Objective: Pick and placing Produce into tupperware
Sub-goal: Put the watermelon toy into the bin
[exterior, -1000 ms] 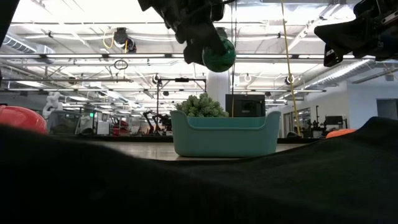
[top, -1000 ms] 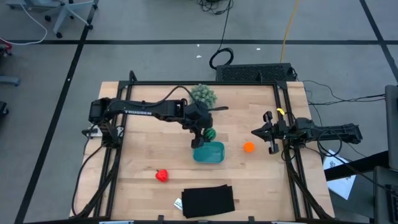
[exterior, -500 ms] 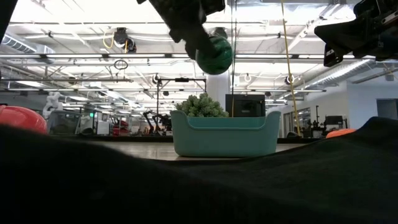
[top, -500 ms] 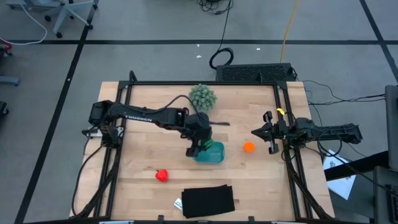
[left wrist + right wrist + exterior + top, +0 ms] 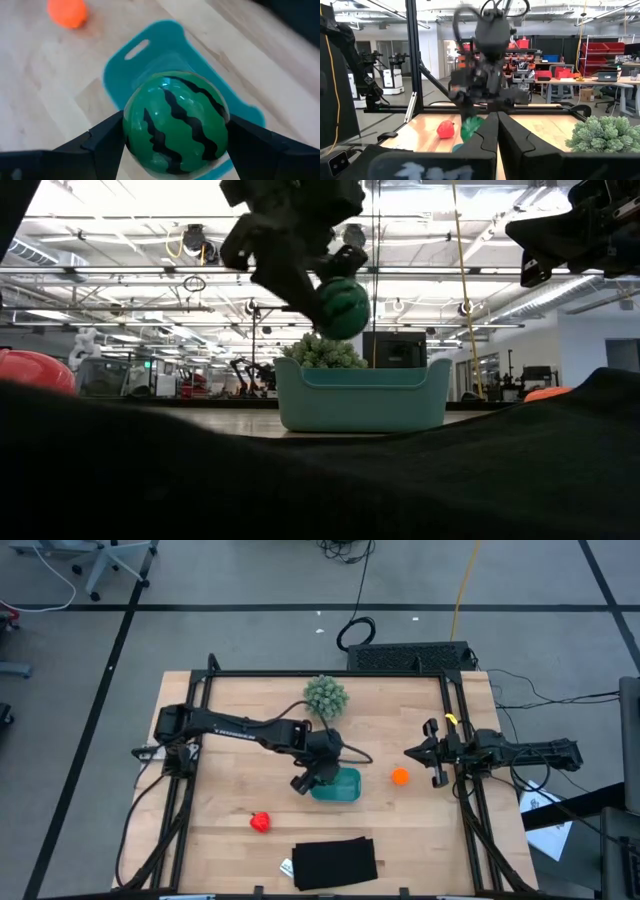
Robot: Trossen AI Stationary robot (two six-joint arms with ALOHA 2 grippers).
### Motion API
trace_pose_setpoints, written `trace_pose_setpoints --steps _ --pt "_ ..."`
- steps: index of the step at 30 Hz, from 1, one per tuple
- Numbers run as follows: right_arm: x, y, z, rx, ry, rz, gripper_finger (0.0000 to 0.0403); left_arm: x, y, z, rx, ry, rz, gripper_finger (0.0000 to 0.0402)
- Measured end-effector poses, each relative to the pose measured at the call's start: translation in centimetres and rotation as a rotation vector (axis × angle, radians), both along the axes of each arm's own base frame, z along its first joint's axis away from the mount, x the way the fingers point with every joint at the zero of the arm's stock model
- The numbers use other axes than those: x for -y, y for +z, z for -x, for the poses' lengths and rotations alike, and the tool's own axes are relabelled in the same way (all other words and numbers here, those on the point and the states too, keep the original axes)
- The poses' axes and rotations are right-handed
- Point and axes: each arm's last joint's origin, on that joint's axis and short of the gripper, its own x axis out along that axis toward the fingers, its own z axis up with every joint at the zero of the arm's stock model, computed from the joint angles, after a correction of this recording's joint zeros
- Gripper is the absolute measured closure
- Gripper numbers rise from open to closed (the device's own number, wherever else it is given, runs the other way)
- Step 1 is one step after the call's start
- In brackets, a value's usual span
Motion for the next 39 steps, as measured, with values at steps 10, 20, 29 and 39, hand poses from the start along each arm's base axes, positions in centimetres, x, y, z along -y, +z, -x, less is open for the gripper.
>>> trace_pose_setpoints --steps 10,20,29,39 --pt "0.0 -0.1 0.0 -0.007 0.000 0.002 0.0403 0.3 -1.7 -0.6 0.010 -0.184 -0.183 0.0108" --pt "0.0 -0.1 0.0 -0.006 -0.001 0.006 0.0403 0.1 -1.4 -0.7 0.028 -0.232 -0.256 0.0108" --pt "0.0 0.1 0.0 0.015 -0.002 0.008 0.0403 0.2 1.1 -2.0 0.145 -0.219 -0.210 0.0108" --pt "0.0 0.1 -0.1 0.004 -0.001 0.007 0.0403 0.7 -0.9 -3.0 0.093 -0.275 -0.155 0.0108"
